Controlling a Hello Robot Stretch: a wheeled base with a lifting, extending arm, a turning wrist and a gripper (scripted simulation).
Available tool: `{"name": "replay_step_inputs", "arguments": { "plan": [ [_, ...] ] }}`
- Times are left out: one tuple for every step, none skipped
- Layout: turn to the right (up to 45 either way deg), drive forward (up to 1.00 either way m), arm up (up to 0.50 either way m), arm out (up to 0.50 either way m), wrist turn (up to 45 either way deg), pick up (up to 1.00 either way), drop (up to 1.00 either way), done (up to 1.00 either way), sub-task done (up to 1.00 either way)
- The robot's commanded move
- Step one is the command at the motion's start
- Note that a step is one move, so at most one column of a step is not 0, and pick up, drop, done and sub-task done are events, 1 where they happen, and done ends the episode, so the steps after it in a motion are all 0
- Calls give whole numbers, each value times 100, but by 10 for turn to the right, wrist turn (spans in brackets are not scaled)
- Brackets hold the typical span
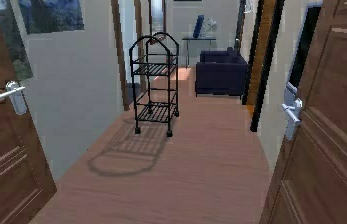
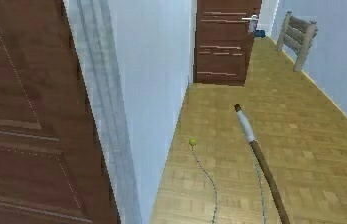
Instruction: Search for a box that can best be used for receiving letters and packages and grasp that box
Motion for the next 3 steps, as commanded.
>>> {"name": "replay_step_inputs", "arguments": {
  "plan": [
    [0, 10, 0, 0, 0, 0, 0, 0, 0],
    [90, 0, 0, 0, 0, 0, 0, 0, 0],
    [0, 100, 0, 0, 0, 0, 0, 0, 0]
  ]
}}
